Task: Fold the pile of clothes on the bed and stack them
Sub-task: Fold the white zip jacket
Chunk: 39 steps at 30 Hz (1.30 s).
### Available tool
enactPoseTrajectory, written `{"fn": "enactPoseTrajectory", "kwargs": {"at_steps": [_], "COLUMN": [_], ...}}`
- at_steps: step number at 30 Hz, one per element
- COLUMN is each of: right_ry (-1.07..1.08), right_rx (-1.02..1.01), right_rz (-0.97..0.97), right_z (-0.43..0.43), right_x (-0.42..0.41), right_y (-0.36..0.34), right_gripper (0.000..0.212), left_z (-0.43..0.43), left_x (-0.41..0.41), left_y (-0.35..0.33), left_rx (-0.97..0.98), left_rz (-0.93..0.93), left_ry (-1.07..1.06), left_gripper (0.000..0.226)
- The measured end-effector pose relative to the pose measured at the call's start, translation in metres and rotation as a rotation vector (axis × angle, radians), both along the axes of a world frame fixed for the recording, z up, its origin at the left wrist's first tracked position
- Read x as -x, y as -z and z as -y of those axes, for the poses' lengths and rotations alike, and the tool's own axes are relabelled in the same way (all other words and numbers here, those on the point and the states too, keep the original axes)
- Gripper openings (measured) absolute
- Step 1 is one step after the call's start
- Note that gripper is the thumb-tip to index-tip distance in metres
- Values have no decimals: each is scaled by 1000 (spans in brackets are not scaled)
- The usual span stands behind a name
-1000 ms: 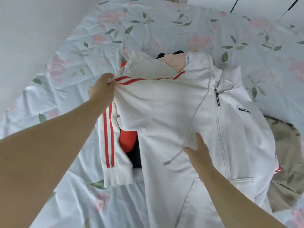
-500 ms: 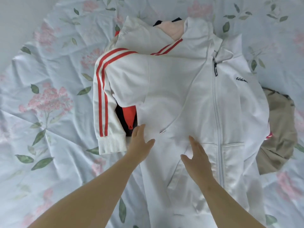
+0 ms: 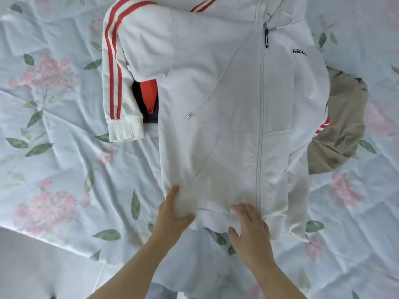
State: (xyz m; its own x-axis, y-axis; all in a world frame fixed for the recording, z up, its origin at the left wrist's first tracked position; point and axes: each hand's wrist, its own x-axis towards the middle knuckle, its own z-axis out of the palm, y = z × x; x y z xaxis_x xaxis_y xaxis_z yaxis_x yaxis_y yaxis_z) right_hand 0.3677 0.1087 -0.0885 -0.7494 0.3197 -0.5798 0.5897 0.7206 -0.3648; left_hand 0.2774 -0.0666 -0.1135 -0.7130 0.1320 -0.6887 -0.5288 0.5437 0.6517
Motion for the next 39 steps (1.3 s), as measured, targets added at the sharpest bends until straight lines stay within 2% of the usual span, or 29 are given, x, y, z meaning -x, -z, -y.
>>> {"fn": "enactPoseTrajectory", "kwargs": {"at_steps": [6, 9, 11, 13, 15, 17, 19, 21, 23, 25, 27, 28, 31, 33, 35, 37, 39], "right_ry": [161, 322, 437, 580, 741, 875, 924, 998, 1050, 1024, 1011, 1004, 1133, 1339, 1453, 1316, 1014], "right_rx": [30, -12, 39, 116, 202, 281, 204, 39, -39, 22, 138, 165, 223, 191, 42, -117, -225], "right_rz": [-288, -406, -336, -266, -222, -192, -199, -181, -74, -26, -171, -262, -448, -460, -311, -59, -3], "right_z": [3, 1, -3, -7, -12, -16, -17, -18, -19, -24, -29, -33, -47, -55, -61, -58, -47], "right_x": [1, 1, 0, -2, -2, 0, 3, 6, 9, 9, 8, 6, -8, -29, -55, -71, -74], "right_y": [-8, -10, -6, 0, 4, 7, 10, 12, 15, 19, 17, 14, 3, -2, -1, 0, -1], "right_gripper": [41, 34, 34, 38, 41, 46, 53, 61, 65, 49, 18, 9, 6, 21, 36, 53, 64], "left_z": [42, 78, 84, 70, 49, 36, 30, 28, 22, 14, 8, 7, 11, 17, 15, 7, -5], "left_x": [14, 29, 36, 40, 40, 39, 42, 44, 45, 43, 42, 42, 40, 33, 25, 15, 6], "left_y": [-21, -27, -25, -20, -15, -11, -7, -6, -3, -1, 1, 1, -5, -8, -9, -7, -5], "left_rx": [-115, 7, -64, -204, -273, -262, -241, -235, -238, -216, -197, -205, -237, -188, -150, -173, -233], "left_rz": [-89, -145, -24, 176, 312, 326, 328, 366, 420, 431, 367, 325, 241, 208, 198, 245, 349], "left_ry": [-380, -712, -963, -1076, -1079, -1097, -1103, -1099, -1090, -1053, -1042, -1051, -1090, -1084, -1064, -1060, -1039], "left_gripper": [43, 48, 60, 55, 41, 40, 41, 36, 32, 27, 29, 32, 38, 31, 17, 18, 26]}}
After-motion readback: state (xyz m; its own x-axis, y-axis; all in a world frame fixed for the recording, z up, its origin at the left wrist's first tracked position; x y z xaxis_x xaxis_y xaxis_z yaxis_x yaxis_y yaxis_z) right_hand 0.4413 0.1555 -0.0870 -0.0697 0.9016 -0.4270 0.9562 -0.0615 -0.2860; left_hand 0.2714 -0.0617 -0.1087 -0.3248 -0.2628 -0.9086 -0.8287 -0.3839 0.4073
